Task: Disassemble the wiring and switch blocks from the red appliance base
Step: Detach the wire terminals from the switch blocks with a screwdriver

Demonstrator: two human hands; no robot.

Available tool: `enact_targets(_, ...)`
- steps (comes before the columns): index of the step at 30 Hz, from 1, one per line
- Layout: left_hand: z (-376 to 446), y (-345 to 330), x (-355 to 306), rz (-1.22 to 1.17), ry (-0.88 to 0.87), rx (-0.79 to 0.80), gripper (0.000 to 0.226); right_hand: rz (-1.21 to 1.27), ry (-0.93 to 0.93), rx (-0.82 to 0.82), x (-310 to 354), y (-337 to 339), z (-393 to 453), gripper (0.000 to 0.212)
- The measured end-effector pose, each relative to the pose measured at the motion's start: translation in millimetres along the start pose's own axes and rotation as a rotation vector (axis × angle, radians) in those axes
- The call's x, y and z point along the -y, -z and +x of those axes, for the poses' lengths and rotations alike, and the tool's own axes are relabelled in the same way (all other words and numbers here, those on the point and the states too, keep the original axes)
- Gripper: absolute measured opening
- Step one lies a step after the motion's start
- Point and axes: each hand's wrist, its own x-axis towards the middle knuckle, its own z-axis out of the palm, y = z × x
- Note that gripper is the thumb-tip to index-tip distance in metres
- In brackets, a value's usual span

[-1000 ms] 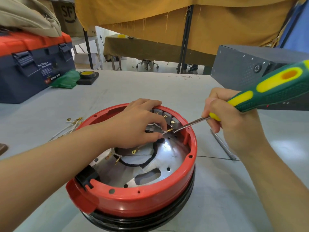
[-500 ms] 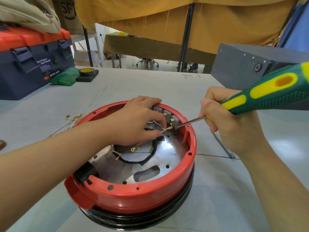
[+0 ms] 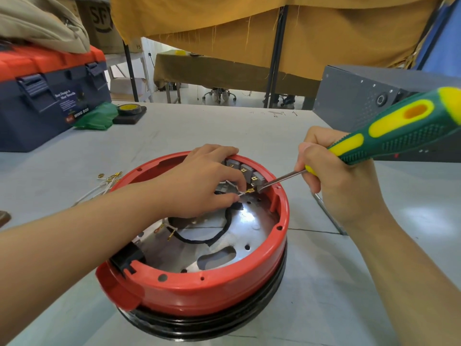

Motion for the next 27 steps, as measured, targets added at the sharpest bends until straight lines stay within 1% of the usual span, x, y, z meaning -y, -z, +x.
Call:
enact_targets(2,1,0,0,0.012,0.002,-0.015,0.023,0.079,-0.057,-0.008,-3,-4,0,0.027)
enact_targets(6,1,0,-1,0.017,0.007,-0.025,0.023,0.012,-0.056,0.02,-5,-9,-2,0.03)
enact_targets(9,0,0,-2,0.013,0.002,-0.029,0.023,0.081,-0.05,-0.023,-3,0,1,0.026)
enact_targets(13,1,0,-2,0.006,0.007,-0.037,0.023,0.107,-0.033,-0.091,0,6,5,0.027)
enact_targets(15,1,0,-4,-0.005,0.017,-0.043,0.023,0.074,-0.016,-0.072,0,5,3,0.027)
enact_targets(19,2,-1,-6,-0.001,0.033,-0.05,0.021,-0.009,0.027,0.017,0,1,-2,0.027)
enact_targets(23,3,-2,-6,0.001,0.04,-0.052,0.021,0.019,0.015,-0.002,1,1,0,0.029)
enact_targets(27,3,-1,-8,-0.002,0.041,-0.053,0.017,0.072,-0.055,-0.004,-3,-3,0,0.026)
